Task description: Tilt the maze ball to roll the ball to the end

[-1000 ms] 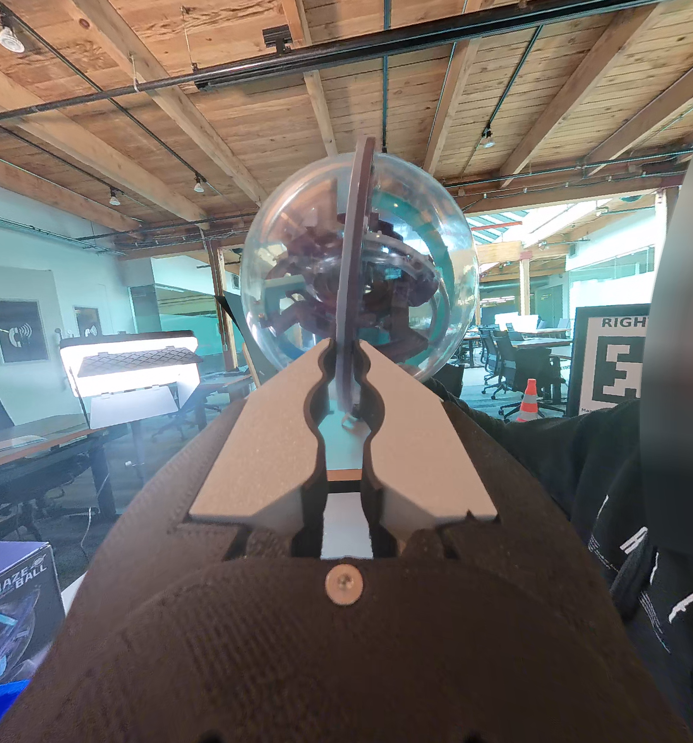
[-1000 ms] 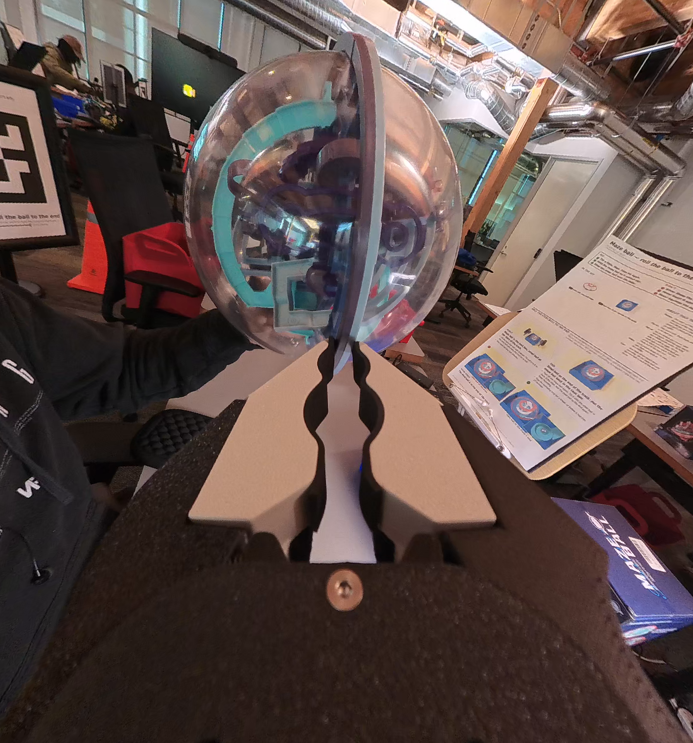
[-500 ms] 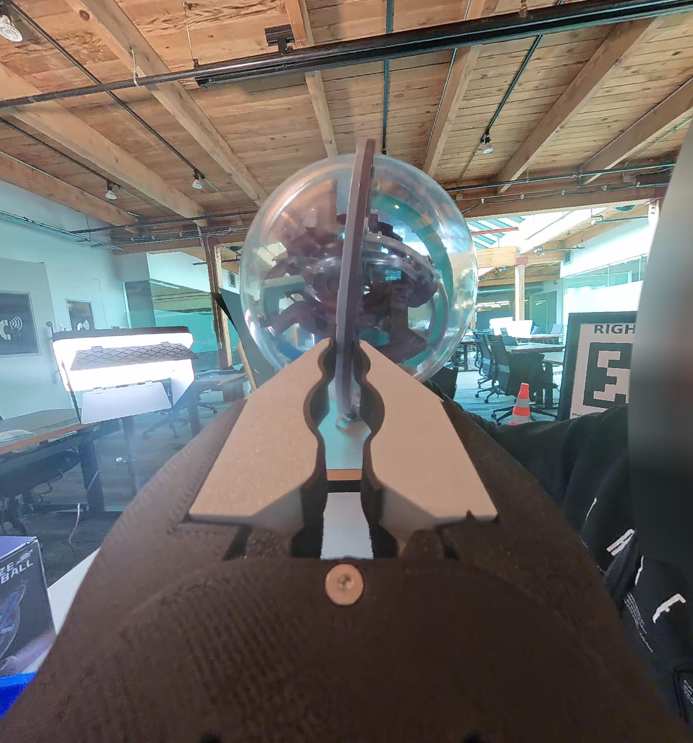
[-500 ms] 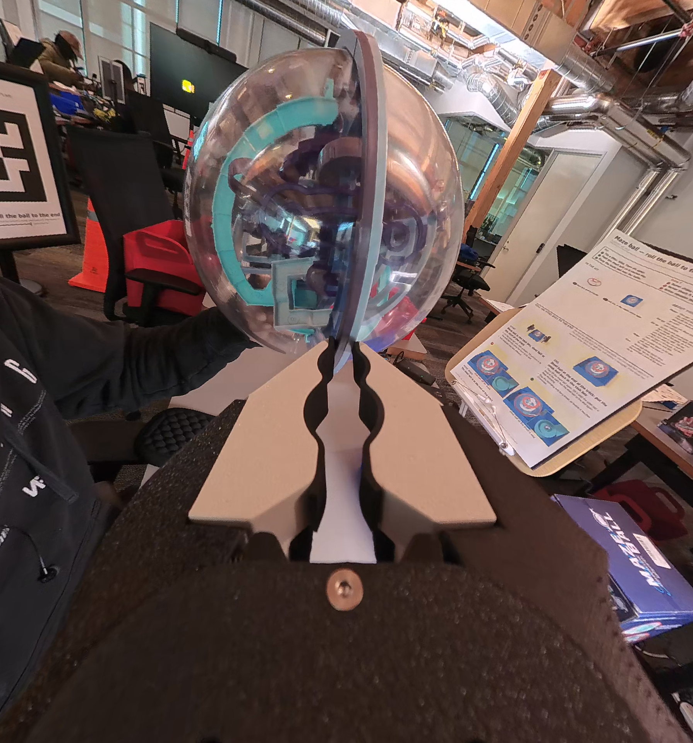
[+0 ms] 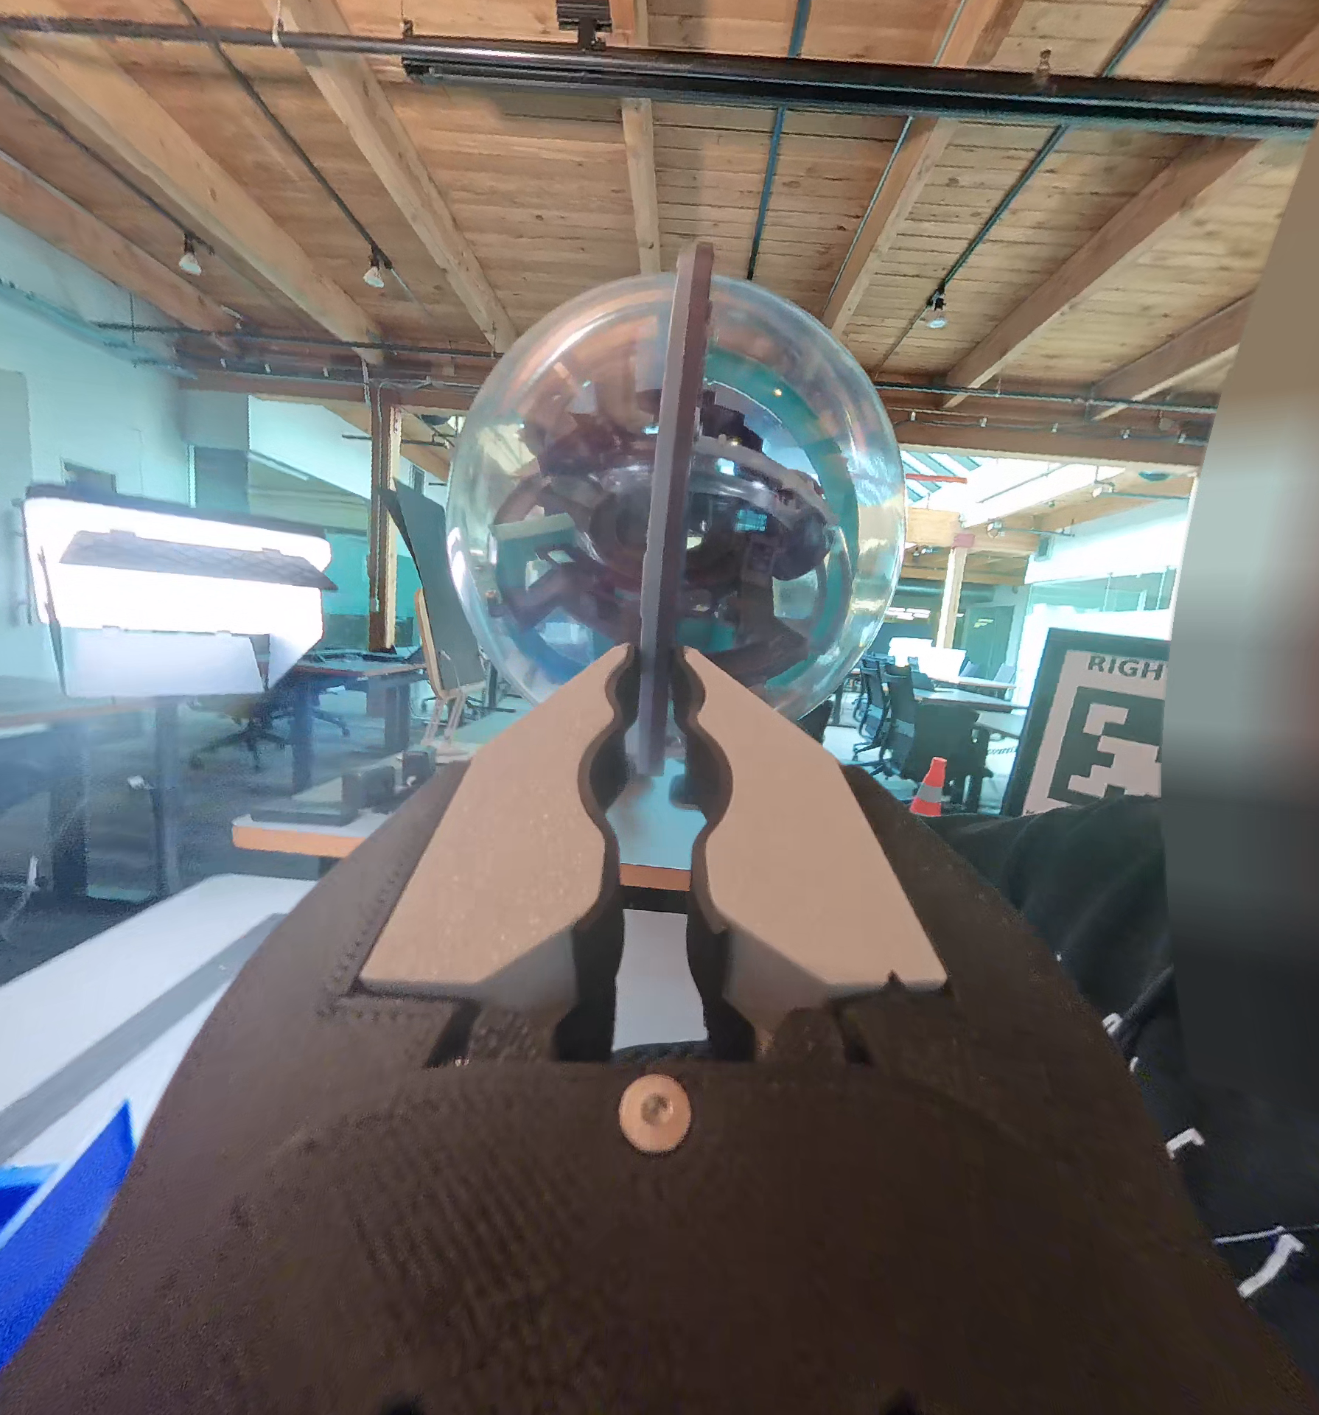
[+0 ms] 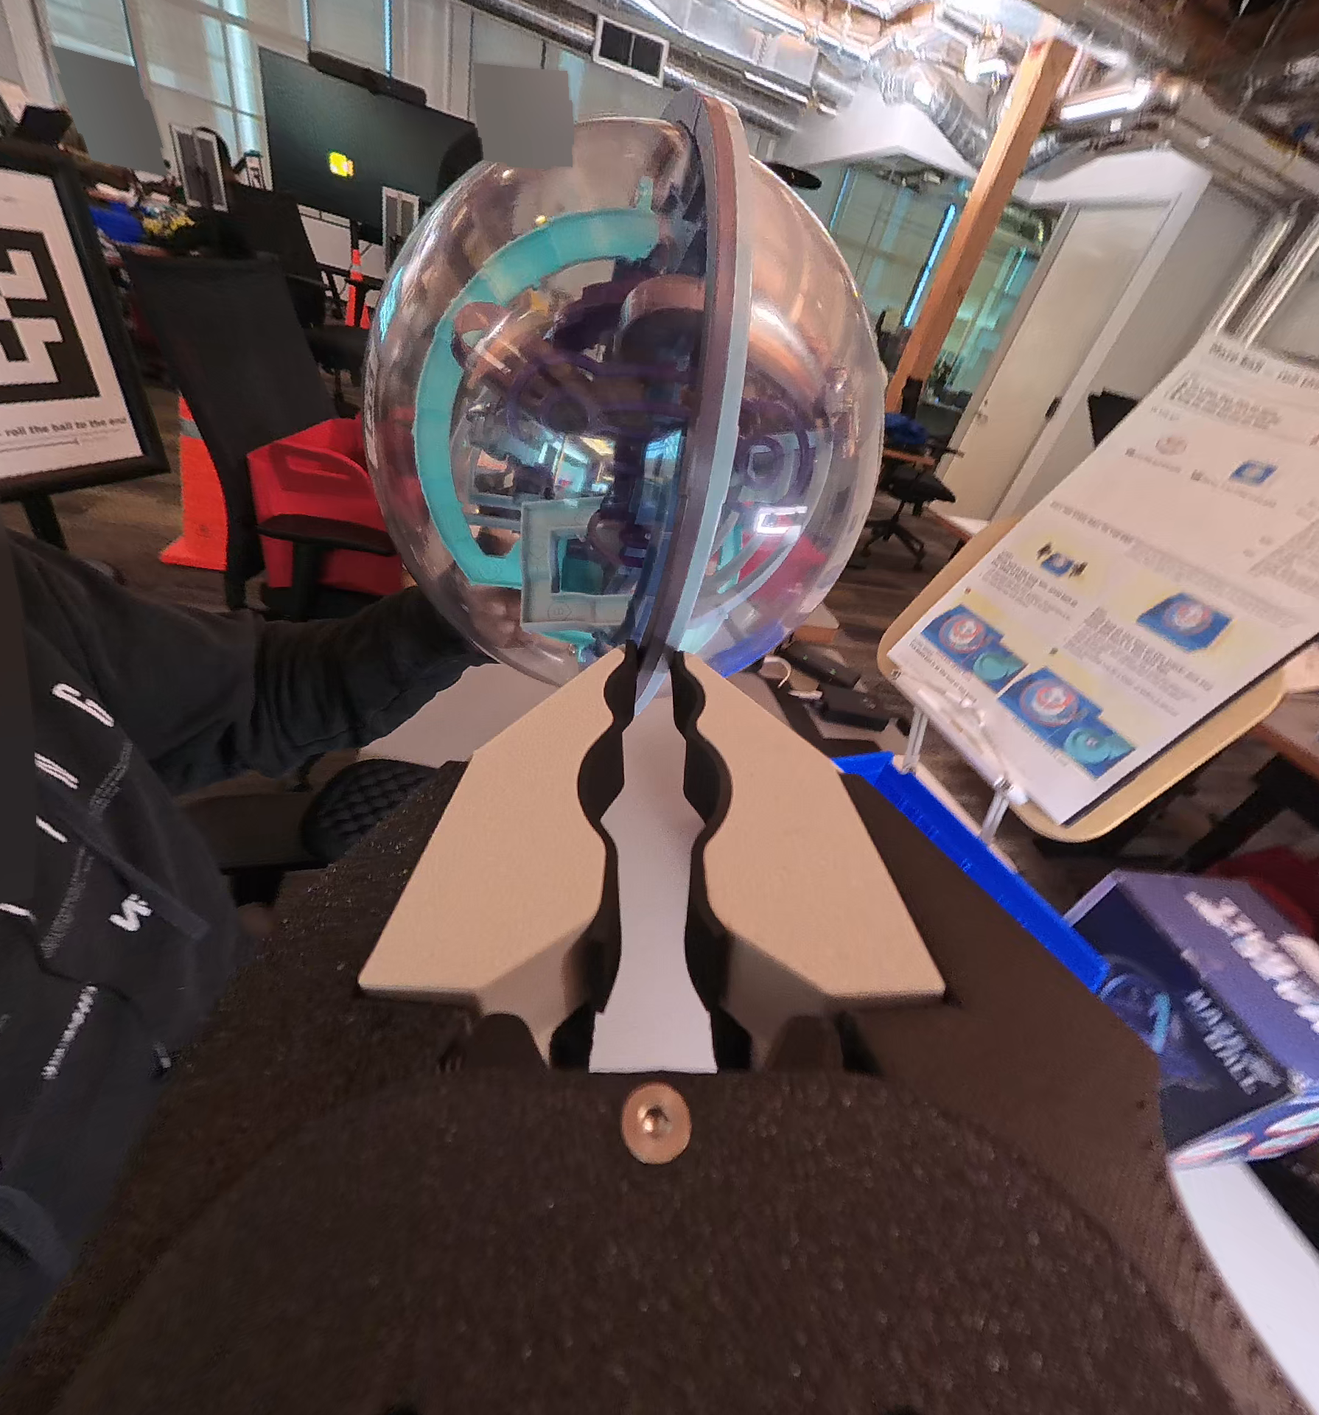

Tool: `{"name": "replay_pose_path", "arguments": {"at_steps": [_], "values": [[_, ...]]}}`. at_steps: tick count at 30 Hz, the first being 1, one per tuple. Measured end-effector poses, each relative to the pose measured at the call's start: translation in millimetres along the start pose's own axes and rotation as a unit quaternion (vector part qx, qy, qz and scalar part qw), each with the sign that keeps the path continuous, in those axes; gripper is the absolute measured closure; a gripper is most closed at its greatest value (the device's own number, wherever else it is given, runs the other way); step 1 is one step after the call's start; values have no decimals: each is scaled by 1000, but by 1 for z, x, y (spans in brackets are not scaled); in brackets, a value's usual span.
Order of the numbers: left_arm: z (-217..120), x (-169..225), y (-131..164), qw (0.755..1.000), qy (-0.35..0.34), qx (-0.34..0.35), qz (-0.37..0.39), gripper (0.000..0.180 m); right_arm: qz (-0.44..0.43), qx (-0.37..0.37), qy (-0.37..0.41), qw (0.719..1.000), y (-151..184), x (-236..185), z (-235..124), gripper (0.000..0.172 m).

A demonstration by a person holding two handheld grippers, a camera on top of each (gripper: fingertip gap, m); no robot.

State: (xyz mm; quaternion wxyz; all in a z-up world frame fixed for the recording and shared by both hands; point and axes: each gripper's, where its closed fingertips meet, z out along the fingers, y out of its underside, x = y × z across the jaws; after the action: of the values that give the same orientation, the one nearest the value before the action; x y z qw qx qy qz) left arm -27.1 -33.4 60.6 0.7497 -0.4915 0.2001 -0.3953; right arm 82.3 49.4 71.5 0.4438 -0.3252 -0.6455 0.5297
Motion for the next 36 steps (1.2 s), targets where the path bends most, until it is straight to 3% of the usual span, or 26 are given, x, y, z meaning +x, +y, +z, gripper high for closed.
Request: {"name": "replay_pose_path", "arguments": {"at_steps": [7, 16, 26, 36], "values": [[-11, -12, 41, 994, -22, -12, -104, 175, 108, -28, -5, 994, 40, 0, -3, 165], [-43, -33, 127, 971, -73, -64, -218, 175, 291, -54, -30, 955, 142, -5, -2, 166], [-91, -40, 226, 901, -132, -95, -402, 176, 462, -76, -58, 882, 254, -35, 2, 166], [-110, -32, 273, 836, -178, -105, -509, 175, 560, -120, -90, 814, 311, -50, 0, 166]]}}
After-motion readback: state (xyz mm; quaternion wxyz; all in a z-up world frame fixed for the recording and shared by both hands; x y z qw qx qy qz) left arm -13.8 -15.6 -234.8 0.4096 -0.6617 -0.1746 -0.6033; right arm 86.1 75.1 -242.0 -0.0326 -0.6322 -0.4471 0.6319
